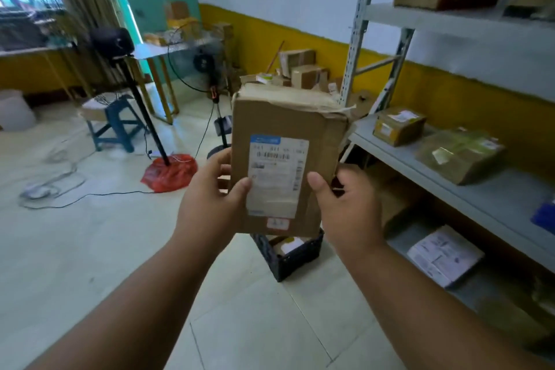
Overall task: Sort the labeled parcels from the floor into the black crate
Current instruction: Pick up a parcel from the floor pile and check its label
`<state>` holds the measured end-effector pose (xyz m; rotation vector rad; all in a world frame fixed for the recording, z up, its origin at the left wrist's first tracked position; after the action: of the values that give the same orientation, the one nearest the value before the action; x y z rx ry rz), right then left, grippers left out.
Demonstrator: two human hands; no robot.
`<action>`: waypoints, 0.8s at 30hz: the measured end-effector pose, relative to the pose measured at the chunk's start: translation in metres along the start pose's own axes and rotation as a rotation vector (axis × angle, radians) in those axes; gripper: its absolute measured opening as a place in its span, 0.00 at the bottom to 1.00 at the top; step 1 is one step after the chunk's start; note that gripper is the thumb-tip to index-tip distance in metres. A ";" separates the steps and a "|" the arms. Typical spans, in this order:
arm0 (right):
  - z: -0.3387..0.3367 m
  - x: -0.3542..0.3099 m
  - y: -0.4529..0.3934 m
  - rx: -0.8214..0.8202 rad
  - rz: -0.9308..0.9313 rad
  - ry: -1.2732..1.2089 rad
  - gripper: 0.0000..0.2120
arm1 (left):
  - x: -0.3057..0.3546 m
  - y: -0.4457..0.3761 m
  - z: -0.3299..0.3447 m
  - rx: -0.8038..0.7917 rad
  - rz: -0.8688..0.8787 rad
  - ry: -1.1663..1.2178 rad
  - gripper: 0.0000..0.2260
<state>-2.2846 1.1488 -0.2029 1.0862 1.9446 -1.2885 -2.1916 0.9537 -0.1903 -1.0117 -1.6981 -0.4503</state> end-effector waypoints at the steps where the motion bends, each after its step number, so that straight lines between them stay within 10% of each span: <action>1: 0.008 0.008 -0.009 -0.001 -0.012 0.021 0.12 | -0.011 -0.011 0.005 0.025 -0.026 0.025 0.16; 13: 0.143 0.120 -0.187 -0.067 0.060 -0.104 0.05 | -0.091 -0.217 0.051 0.025 -0.153 -0.007 0.22; 24: 0.288 0.213 -0.284 -0.029 0.521 -0.007 0.06 | -0.202 -0.400 0.065 -0.160 -0.251 -0.035 0.24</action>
<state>-2.6327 0.8913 -0.3488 1.4461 1.5220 -0.9684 -2.5346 0.6909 -0.3268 -0.9265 -1.8525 -0.7456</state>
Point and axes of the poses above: each hand's wrist, its own y-axis away from the middle knuckle, its own z-axis out of the palm, x = y × z, the point moved 6 cm from there along -y, towards the middle knuckle, and after that the axes turned 3 degrees about -z, right-handed, at the moved point
